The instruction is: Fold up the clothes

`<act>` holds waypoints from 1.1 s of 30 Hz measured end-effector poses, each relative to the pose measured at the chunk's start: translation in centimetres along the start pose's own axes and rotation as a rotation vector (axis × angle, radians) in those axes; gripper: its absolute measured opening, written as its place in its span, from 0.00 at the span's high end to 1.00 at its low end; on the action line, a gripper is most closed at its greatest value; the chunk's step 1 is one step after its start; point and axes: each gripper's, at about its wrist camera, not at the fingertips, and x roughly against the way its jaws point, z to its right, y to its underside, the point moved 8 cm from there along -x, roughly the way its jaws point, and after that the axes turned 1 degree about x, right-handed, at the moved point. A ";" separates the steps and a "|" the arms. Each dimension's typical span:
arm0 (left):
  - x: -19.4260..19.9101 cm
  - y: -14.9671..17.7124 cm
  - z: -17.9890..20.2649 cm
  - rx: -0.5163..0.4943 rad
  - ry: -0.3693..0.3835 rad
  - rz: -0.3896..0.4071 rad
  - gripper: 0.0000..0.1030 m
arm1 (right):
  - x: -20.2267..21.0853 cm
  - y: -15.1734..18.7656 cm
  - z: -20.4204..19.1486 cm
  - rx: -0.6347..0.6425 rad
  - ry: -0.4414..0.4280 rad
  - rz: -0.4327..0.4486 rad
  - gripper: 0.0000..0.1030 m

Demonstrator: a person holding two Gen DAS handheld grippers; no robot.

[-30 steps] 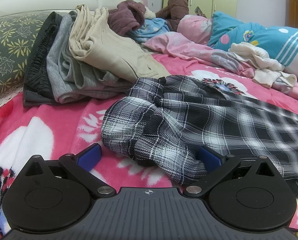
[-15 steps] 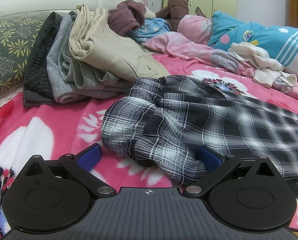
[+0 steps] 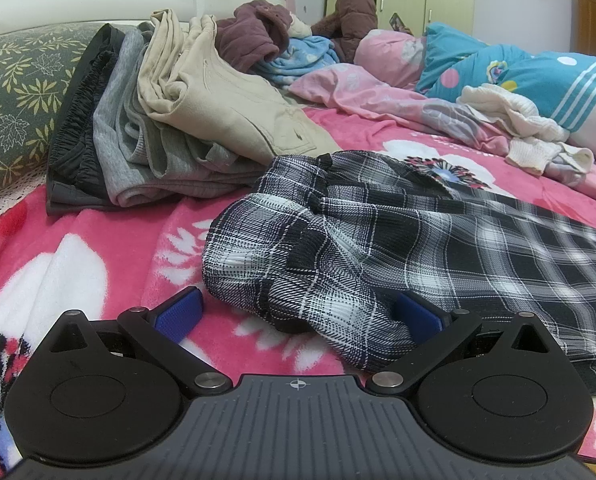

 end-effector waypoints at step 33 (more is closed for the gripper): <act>3.2 -1.6 -4.0 0.380 0.122 -0.017 0.35 | -0.2 0.0 0.2 -0.010 -0.015 0.000 0.29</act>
